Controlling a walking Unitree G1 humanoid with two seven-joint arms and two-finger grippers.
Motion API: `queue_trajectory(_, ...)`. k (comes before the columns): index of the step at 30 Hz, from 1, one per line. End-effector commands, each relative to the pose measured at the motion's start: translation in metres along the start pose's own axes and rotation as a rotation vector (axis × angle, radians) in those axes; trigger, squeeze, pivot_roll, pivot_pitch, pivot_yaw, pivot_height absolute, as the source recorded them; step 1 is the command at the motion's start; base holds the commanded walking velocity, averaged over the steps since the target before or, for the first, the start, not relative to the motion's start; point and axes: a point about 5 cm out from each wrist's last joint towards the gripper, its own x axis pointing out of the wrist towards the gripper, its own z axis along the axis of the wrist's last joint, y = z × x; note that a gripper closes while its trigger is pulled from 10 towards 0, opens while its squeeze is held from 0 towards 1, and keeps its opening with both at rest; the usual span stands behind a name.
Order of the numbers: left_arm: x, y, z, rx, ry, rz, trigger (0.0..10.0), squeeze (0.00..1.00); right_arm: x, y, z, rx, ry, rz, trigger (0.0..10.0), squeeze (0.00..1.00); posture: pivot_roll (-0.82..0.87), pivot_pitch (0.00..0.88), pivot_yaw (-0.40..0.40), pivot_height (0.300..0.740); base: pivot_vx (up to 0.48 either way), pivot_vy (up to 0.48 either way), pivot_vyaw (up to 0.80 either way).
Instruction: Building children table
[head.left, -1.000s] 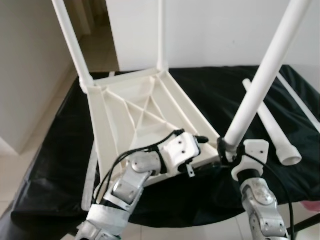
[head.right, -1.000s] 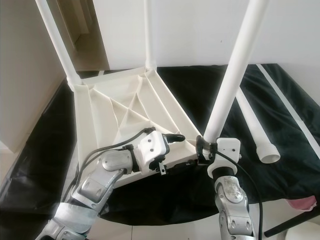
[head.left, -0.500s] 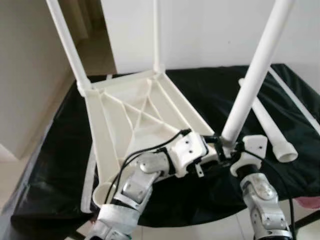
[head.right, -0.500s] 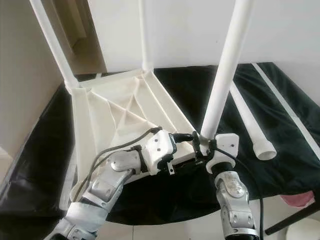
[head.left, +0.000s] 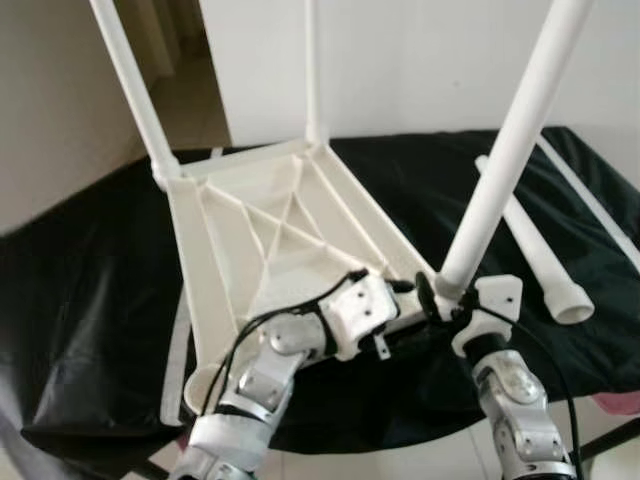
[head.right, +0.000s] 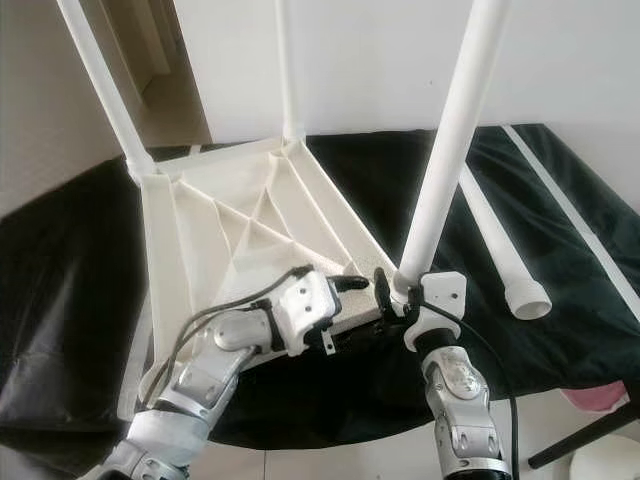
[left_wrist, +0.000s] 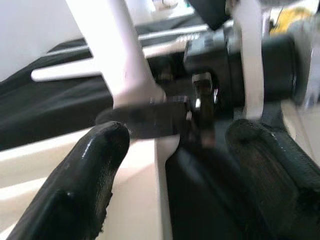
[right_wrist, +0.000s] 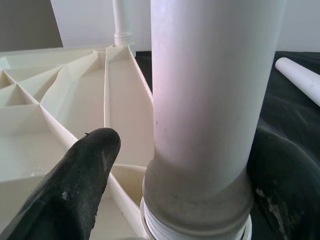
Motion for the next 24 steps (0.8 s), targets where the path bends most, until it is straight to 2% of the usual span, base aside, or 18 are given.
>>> queue_trajectory(1,-0.005,0.009,-0.005,-0.002,0.026,0.258,10.0,0.00,0.001,0.002,-0.005,0.008,0.023,0.036,10.0,0.00,-0.08,0.039,0.020,0.740,0.000,0.000,0.00)
queue_trajectory(5,-0.007,0.007,-0.003,-0.024,0.017,0.201,10.0,0.00,0.003,-0.003,-0.003,0.015,0.017,0.050,10.0,0.00,-0.08,0.044,0.019,0.740,0.000,0.000,0.00)
queue_trajectory(8,-0.012,0.003,-0.002,-0.089,-0.016,0.133,10.0,0.00,0.007,-0.011,0.000,0.001,0.010,0.081,10.0,0.00,-0.07,0.048,0.021,0.740,0.000,0.000,0.00)
queue_trajectory(12,-0.013,0.006,-0.003,-0.070,-0.011,0.153,10.0,0.00,0.011,-0.013,-0.001,-0.013,0.024,0.139,10.0,0.00,-0.07,0.047,0.021,0.740,0.000,0.000,0.00)
queue_trajectory(16,-0.013,0.005,-0.002,-0.088,-0.021,0.135,10.0,0.00,0.014,-0.009,-0.004,-0.029,0.042,0.216,10.0,0.00,-0.07,0.047,0.021,0.740,0.000,0.000,0.00)
queue_trajectory(20,-0.011,0.006,-0.002,-0.071,-0.006,0.128,10.0,0.00,0.020,-0.001,-0.005,-0.038,0.058,0.291,10.0,0.00,-0.06,0.044,0.023,0.740,0.000,0.000,0.00)
queue_trajectory(24,-0.009,0.007,0.001,-0.071,-0.010,0.125,10.0,0.00,0.017,0.008,-0.008,-0.032,0.071,0.348,10.0,0.00,-0.06,0.041,0.018,0.740,0.000,0.000,0.00)
